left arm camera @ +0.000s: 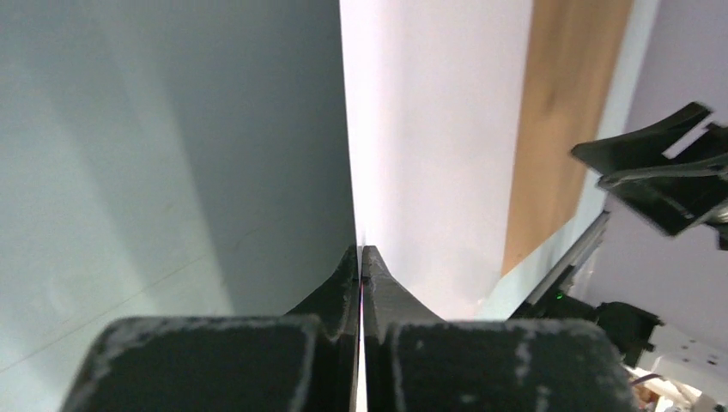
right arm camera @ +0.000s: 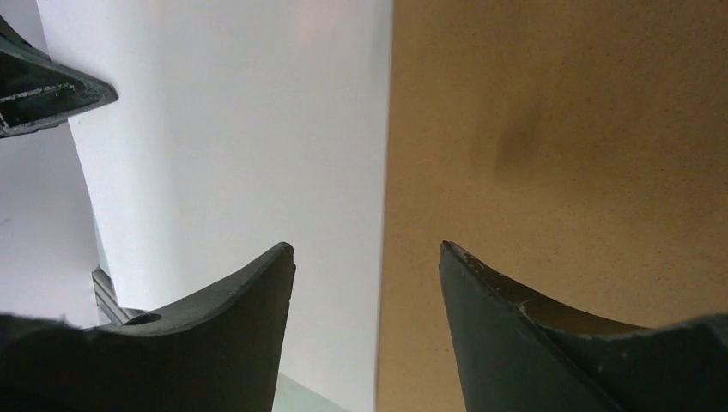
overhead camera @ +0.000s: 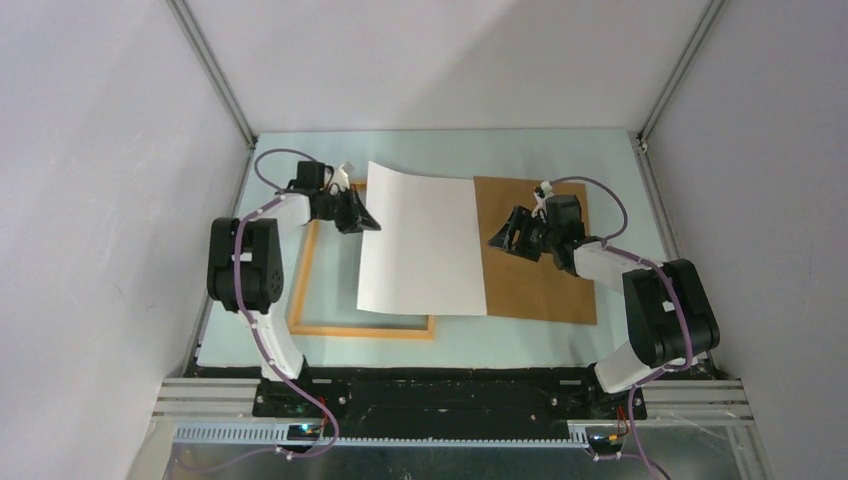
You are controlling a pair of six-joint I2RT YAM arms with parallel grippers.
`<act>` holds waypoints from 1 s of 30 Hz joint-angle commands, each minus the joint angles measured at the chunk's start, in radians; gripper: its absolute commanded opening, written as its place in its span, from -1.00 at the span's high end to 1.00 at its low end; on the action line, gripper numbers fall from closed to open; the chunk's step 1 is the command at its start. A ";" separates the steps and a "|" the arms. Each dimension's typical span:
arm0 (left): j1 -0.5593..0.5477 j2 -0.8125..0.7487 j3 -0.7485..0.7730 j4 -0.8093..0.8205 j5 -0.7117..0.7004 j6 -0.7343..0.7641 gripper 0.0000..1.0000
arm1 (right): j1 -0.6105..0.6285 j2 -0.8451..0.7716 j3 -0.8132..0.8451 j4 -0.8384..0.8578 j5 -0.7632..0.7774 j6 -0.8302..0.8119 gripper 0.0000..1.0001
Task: Put the photo into the frame
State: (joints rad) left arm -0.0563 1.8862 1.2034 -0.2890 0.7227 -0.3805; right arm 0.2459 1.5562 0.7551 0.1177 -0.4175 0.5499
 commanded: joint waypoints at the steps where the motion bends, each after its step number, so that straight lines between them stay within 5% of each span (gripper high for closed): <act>1: 0.051 -0.060 0.050 -0.240 -0.071 0.215 1.00 | 0.000 -0.037 -0.001 0.028 0.042 -0.031 -0.35; 13: 0.153 -0.136 0.069 -0.374 -0.291 0.379 1.00 | -0.003 -0.045 -0.001 0.022 0.048 -0.029 -0.34; 30: 0.164 -0.092 0.135 -0.386 -0.364 0.450 1.00 | -0.007 -0.042 -0.002 0.025 0.055 -0.033 -0.32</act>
State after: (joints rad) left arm 0.1001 1.7969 1.2896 -0.6685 0.3748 0.0250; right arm 0.2417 1.5463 0.7547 0.1173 -0.3801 0.5404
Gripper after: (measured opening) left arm 0.004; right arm 0.662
